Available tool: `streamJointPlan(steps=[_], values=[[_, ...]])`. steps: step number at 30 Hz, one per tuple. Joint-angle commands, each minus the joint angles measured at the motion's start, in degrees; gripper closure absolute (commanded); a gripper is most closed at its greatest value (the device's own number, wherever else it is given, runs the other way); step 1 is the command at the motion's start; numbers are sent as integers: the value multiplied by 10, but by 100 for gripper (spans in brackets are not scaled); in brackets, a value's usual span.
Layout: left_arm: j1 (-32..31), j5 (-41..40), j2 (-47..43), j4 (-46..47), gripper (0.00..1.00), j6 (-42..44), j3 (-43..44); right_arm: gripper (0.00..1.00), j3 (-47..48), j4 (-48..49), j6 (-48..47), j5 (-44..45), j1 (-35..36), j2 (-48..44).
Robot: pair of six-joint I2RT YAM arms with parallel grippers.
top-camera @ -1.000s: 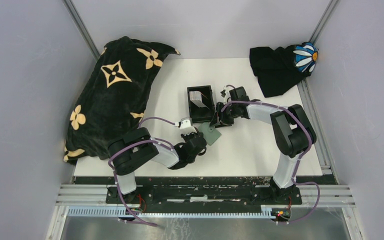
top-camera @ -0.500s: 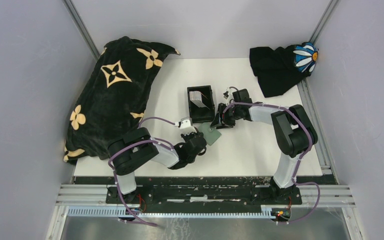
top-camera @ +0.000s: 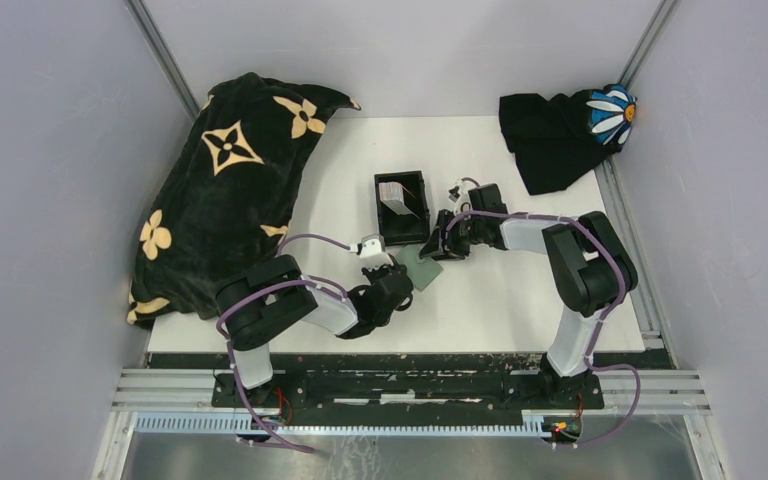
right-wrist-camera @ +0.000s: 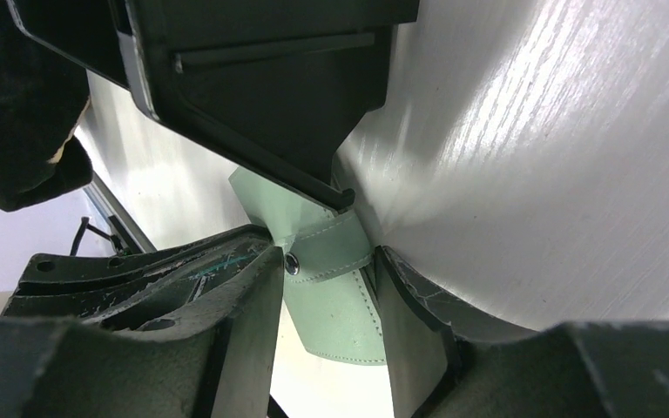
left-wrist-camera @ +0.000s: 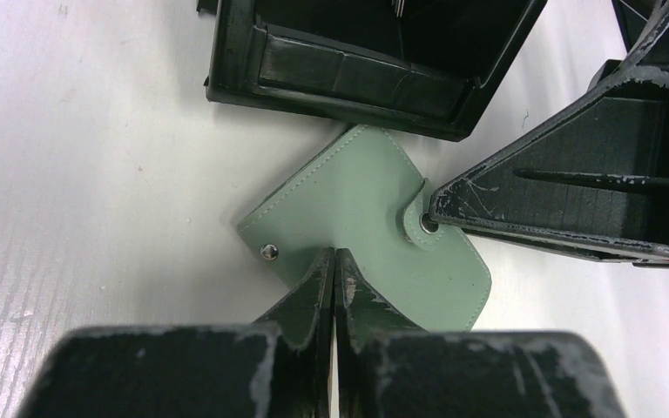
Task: Put the credit cards into the card holder
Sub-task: Close the card holder at the center of the board.
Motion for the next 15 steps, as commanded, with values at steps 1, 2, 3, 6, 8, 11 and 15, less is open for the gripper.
streamJointPlan(steps=[1, 2, 3, 6, 8, 11, 15], values=[[4, 26, 28, -69, 97, 4, -9, 50, -29, 17, 4, 6, 0, -12], [4, 27, 28, -69, 97, 4, -9, 50, -32, 21, 6, 5, 0, -14], [4, 28, 28, -69, 97, 4, -8, 51, -36, 25, 8, 5, -1, -16], [4, 29, 28, -70, 97, 4, -8, 51, -46, 36, 12, 3, -1, -20], [4, 29, 28, -70, 97, 4, -8, 51, -48, 36, 11, 4, 0, -17], [4, 30, 28, -70, 97, 4, -9, 52, -46, 36, 11, 6, -1, -14], [4, 30, 29, -70, 97, 3, -10, 53, -40, 24, 6, 12, 1, -11]])
